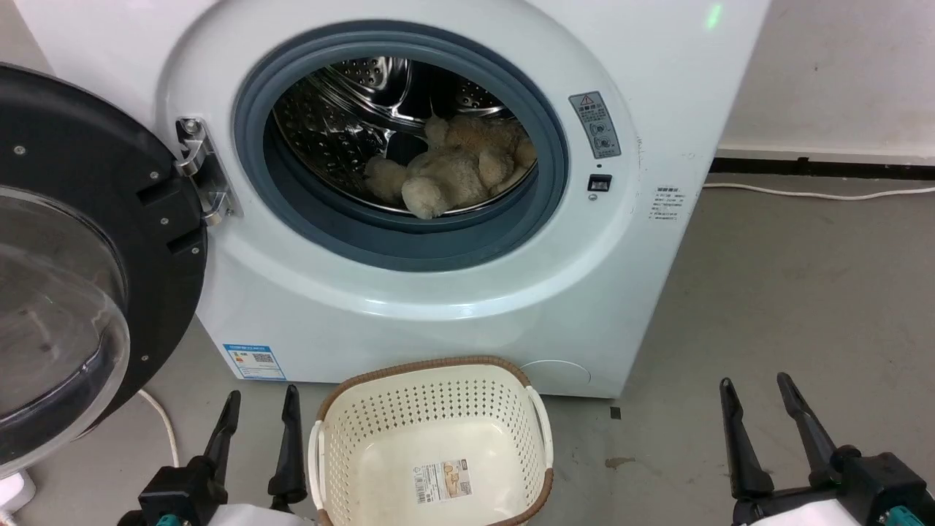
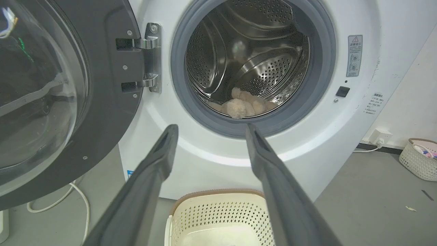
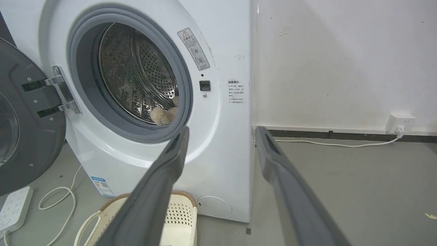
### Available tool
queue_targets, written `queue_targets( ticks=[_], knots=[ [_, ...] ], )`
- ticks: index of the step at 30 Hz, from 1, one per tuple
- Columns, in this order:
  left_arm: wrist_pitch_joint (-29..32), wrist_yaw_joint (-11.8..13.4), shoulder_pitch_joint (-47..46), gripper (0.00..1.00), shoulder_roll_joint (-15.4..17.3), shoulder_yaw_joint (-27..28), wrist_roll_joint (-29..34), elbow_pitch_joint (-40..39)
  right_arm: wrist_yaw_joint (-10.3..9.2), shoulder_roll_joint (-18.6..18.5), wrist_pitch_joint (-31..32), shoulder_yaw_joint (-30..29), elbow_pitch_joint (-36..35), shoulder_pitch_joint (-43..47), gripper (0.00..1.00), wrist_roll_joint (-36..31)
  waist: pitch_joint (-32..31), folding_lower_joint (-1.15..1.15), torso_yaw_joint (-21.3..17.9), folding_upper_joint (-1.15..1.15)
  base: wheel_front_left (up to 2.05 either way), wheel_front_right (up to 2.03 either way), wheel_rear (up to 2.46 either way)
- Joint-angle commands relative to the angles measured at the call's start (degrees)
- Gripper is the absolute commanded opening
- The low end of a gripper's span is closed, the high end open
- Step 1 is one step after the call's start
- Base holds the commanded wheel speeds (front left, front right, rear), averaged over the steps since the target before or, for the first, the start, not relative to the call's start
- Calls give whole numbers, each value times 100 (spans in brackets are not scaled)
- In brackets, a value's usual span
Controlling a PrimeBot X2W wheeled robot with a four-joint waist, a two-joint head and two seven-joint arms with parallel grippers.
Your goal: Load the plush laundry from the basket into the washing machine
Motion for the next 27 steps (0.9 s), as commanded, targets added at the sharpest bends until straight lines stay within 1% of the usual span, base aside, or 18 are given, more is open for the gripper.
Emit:
queue_targets(
  ticks=[1, 8, 9, 27],
  knots=[
    [-25, -52, 55, 100, -40, 70, 24, 18, 5, -4, -25, 6, 11, 85, 100, 38, -1, 0, 4, 0, 0, 0, 0],
    [-25, -194, 23, 100, -110, 217, 151, 116, 5, -4, -25, 33, 46, 79, 100, 43, -27, 0, 16, 0, 0, 0, 0],
    [2, -175, 8, 0, -80, 198, 125, 119, 0, 0, 2, 30, 29, 5, 0, 0, -28, 0, 16, 0, 0, 0, 0],
    [190, -130, -32, 0, -85, 166, 258, 41, 1, 1, 183, 34, 1, -53, 0, -96, -34, 0, 21, 0, 0, 0, 0]
  ],
)
